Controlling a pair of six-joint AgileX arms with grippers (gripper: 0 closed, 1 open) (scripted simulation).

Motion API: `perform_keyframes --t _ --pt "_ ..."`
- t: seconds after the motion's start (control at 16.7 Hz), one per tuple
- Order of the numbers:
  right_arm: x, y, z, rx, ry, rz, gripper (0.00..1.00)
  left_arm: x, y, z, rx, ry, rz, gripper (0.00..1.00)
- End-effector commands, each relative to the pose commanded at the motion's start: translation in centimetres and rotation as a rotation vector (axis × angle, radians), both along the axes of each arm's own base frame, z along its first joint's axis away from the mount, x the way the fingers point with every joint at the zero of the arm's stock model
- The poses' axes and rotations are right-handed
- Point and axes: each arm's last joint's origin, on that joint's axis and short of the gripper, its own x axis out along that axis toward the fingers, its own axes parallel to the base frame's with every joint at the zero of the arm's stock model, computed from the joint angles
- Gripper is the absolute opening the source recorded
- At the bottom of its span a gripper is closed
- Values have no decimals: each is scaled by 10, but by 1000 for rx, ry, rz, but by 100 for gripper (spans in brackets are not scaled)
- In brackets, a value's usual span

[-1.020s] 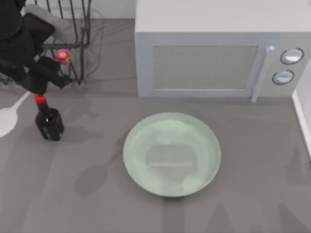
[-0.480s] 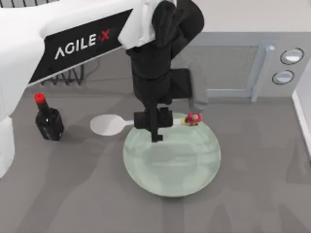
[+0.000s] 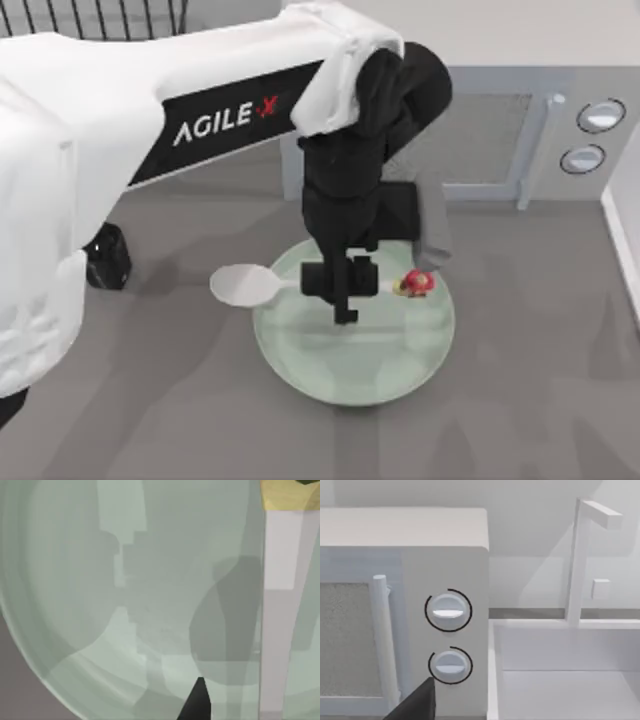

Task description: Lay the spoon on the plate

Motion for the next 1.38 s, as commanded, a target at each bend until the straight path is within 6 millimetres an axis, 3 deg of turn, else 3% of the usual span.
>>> perform_keyframes --t 0.36,1.02,1.2,1.38 --pt "0 0 0 0 0 0 100 -4 -7 7 -13 -36 -25 0" --pt "0 0 0 0 0 0 100 -20 -34 48 -141 -222 -130 0" --pt "0 0 0 0 0 0 100 -20 -35 45 -151 -227 -128 0" --pt "0 0 0 0 0 0 100 -15 -32 30 -134 -195 -107 0"
